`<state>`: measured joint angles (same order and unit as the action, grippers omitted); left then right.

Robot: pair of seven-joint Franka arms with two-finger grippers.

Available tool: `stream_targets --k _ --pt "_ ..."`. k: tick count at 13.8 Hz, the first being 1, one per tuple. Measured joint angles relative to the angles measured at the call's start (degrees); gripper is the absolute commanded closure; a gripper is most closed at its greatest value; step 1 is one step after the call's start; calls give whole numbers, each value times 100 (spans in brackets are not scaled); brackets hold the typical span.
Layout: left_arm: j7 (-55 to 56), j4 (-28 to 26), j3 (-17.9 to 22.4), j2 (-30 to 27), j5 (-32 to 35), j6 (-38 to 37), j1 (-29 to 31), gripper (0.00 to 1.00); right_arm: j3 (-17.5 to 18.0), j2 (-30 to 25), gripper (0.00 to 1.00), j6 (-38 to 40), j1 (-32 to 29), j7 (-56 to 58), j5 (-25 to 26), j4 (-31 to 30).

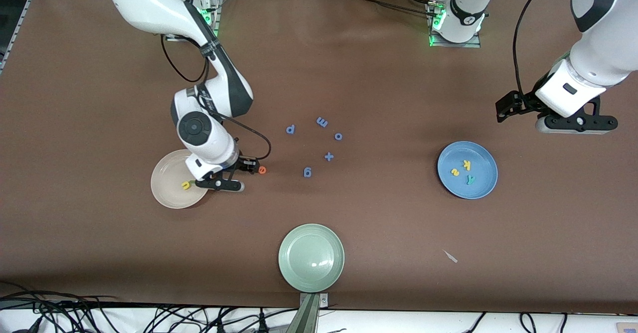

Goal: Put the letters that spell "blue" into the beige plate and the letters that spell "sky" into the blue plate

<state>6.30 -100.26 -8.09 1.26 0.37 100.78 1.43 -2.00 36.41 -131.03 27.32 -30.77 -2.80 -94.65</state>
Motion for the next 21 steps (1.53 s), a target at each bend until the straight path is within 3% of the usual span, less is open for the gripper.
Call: stream_targets --k 5,16,17,19,21 --pt "0 3 -3 0 0 -1 -16 0 1 503 24 -197 265 -479 0 303" --pt "0 29 -7 2 0 -1 -31 0 -2 773 26 -503 380 -640 0 234" --pt "0 30 -8 2 0 -1 -33 0 -2 772 29 -510 380 -649 0 224" --pt "0 43 -8 2 0 -1 -33 0 -3 771 44 -514 380 -675 0 224" --pt "0 53 -8 2 0 -1 -33 0 -9 761 71 -513 376 -682 0 224"
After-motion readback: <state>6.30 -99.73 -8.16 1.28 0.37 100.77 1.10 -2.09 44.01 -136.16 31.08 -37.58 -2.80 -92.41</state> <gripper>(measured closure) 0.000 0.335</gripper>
